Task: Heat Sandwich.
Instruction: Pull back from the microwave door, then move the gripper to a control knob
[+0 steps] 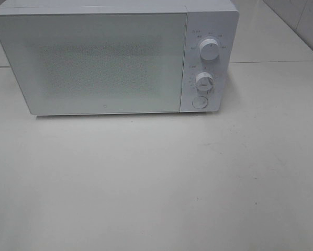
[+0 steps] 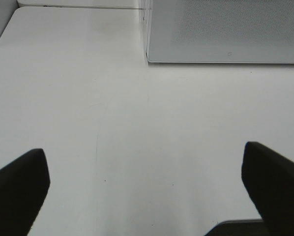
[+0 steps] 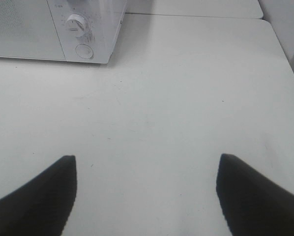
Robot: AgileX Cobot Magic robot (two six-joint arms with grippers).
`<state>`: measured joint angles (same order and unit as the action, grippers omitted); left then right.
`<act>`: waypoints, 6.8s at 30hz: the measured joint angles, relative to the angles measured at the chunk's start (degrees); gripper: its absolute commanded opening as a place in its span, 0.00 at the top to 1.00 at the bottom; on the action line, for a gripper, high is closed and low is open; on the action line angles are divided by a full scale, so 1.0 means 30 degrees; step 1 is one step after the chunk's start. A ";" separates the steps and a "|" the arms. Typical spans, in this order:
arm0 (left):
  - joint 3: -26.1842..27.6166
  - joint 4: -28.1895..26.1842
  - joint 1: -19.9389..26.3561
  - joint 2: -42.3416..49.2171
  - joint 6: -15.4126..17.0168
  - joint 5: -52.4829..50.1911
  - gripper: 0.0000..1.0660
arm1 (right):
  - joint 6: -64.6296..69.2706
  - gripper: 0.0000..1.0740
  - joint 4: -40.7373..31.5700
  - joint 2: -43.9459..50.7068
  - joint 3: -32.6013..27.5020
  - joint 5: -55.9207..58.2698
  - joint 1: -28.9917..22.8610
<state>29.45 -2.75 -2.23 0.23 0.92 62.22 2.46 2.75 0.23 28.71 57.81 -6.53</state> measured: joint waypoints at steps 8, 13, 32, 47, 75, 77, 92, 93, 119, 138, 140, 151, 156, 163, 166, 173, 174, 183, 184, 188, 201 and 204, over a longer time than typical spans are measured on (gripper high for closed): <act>0.0000 0.0000 0.0000 0.0000 0.0000 0.0000 0.06 | 0.0000 0.31 0.0000 0.0000 0.0000 0.0000 0.0000; 0.0000 0.0000 0.0000 0.0000 0.0000 0.0000 0.06 | 0.0000 0.31 0.0000 0.0000 0.0000 0.0000 0.0000; 0.0000 0.0000 0.0000 0.0000 0.0000 0.0000 0.06 | -0.0134 0.22 0.0000 0.0000 0.0382 -0.0898 0.0000; 0.0000 0.0000 0.0000 0.0000 0.0000 0.0000 0.06 | -0.0134 0.22 0.0535 -0.4947 0.0668 -0.5539 0.0000; 0.0000 0.0000 0.0000 0.0000 0.0000 0.0000 0.06 | 0.0076 0.29 0.0535 -1.6826 0.0668 -1.6177 0.0000; 0.0000 0.0000 0.0000 0.0000 0.0000 0.0000 0.06 | 0.0153 0.29 0.0535 -1.8048 0.0668 -1.7533 0.0000; 0.0000 0.0000 0.0000 0.0000 0.0000 0.0000 0.06 | 0.0210 0.29 0.0516 -2.3625 0.0668 -2.4351 0.0057; 0.0000 0.0000 0.0000 0.0000 0.0000 0.0000 0.06 | 0.0210 0.29 0.0516 -2.3625 0.0668 -2.4351 0.0057; 0.0000 0.0000 0.0000 0.0000 0.0000 0.0000 0.06 | -0.6799 0.29 -1.1956 -2.9813 -0.0917 -3.7185 -0.7869; 0.0000 0.0000 0.0000 0.0000 0.0000 0.0000 0.06 | -0.6131 0.29 -1.4095 -3.3575 -0.0172 -4.2170 -1.0351; 0.0000 0.0000 0.0000 0.0000 0.0000 0.0000 0.06 | -0.6131 0.29 -1.4095 -3.3976 0.0095 -4.2303 -1.0351; 0.0000 0.0000 0.0000 0.0000 0.0000 0.0000 0.06 | -0.5577 0.29 -1.4095 -3.5905 0.1432 -4.2418 -1.0351; 0.0000 0.0000 0.0000 0.0000 0.0000 0.0000 0.06 | -0.5577 0.29 -1.4095 -3.7166 0.2330 -4.2418 -1.0351; 0.0000 0.0000 0.0000 0.0000 0.0000 0.0000 0.06 | -0.5443 0.29 -1.3942 -3.8102 0.3438 -4.2418 -1.0046; 0.0000 0.0000 0.0000 0.0000 0.0000 0.0000 0.06 | -0.5309 0.29 -1.3751 -3.8522 0.4049 -4.2418 -0.9740; 0.0000 0.0000 0.0000 0.0000 0.0000 0.0000 0.06 | -0.5290 0.29 -1.3445 -3.9267 0.4889 -4.2437 -0.9167; 0.0000 0.0000 0.0000 0.0000 0.0000 0.0000 0.06 | -0.5271 0.29 -1.3331 -3.9572 0.5195 -4.2437 -0.9034; 0.0000 -0.0019 0.0000 0.0019 0.0000 0.0000 0.06 | -0.4736 0.29 -1.3369 -3.9897 0.5539 -4.2418 -0.8919; 0.0000 -0.0019 0.0000 0.0019 0.0000 0.0000 0.06 | -0.4641 0.30 -1.3388 -3.9897 0.5539 -4.2418 -0.8919; 0.0000 -0.0019 0.0000 0.0019 0.0000 0.0000 0.06 | -0.4603 0.32 -1.3445 -3.9916 0.5558 -4.2399 -0.9015; 0.0000 -0.0019 0.0000 0.0019 0.0000 0.0000 0.06 | -0.4603 0.34 -1.3426 -3.9935 0.5558 -4.1902 -0.9416; 0.0000 -0.0019 0.0000 0.0019 0.0000 0.0000 0.06 | -0.4603 0.41 -1.3445 -3.9992 0.5558 -4.1845 -0.9416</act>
<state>29.45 -2.81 -2.23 0.29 0.92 62.22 -11.34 -37.59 -119.75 45.38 -67.72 -34.78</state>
